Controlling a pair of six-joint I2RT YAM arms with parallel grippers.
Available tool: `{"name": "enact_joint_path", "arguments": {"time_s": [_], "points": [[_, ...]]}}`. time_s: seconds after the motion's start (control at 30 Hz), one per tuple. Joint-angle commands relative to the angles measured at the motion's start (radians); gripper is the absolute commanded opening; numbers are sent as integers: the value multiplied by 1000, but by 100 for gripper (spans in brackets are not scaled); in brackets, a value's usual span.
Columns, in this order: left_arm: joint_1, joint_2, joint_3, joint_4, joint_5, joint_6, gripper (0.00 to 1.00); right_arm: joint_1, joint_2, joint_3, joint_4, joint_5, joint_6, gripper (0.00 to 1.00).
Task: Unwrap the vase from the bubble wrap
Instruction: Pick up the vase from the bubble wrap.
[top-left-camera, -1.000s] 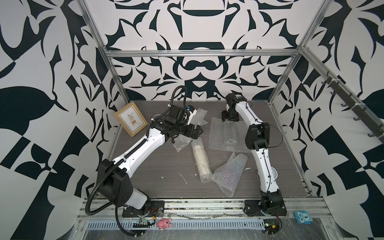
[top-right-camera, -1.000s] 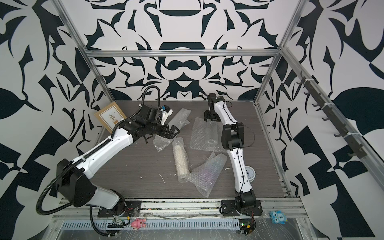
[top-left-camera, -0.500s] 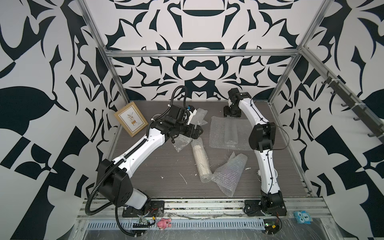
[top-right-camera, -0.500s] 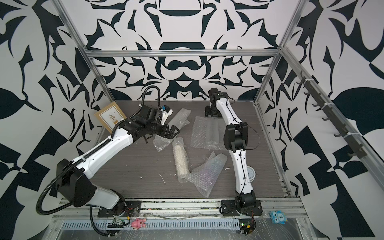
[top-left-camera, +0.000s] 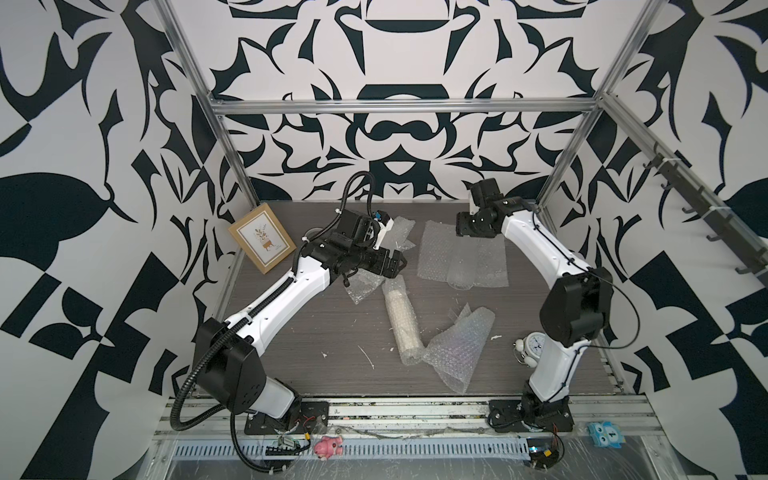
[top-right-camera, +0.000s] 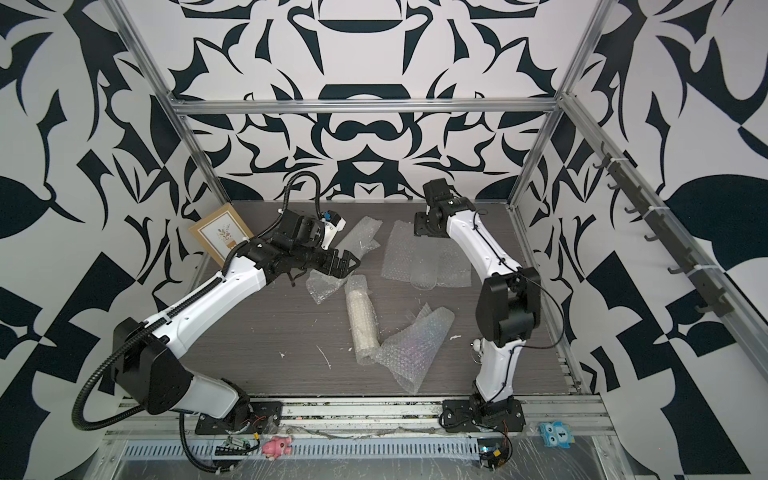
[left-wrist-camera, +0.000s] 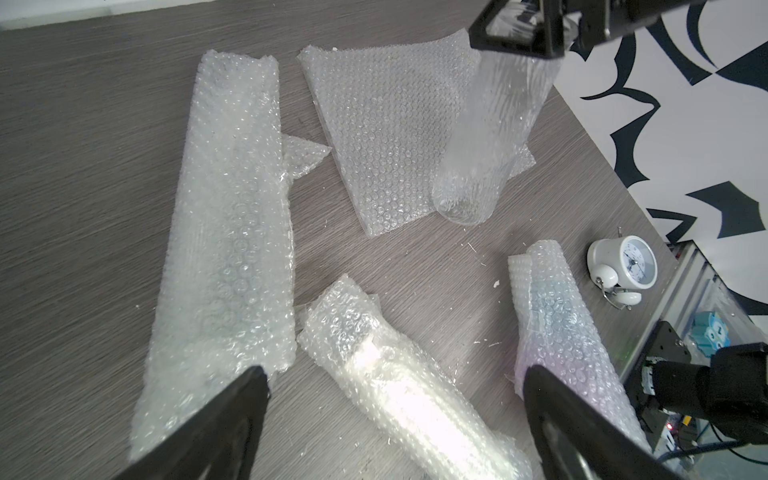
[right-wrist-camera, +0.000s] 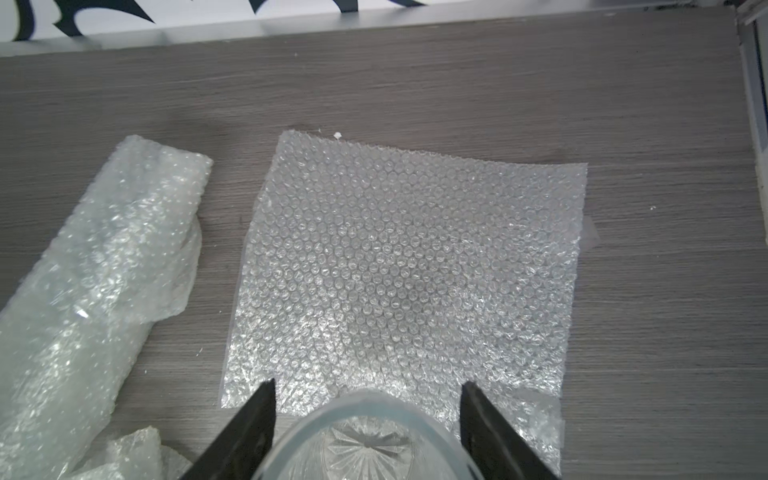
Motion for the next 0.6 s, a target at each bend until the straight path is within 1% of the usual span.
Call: {"name": "enact_joint_path", "arguments": {"time_s": [0.0,0.1,0.17,0.27,0.43,0.57], "points": [[-1,-18,-5,-5,18,-10,99,30,-173,-208,231,21,62,41],[-1,-16,-4,-4,29,-17,99,40,-298,-391,382,43,67,42],[-1,-18,-5,-3,39,-19,99,49,-360,-481,455,60,61,43],[-1,-20,-5,-3,44,-18,99,54,-431,-591,545,49,56,44],[-2,-23,-6,-1,55,-24,99,71,-497,-701,625,57,56,44],[-3,-26,-7,3,58,-25,99,79,-507,-724,648,61,53,44]]}}
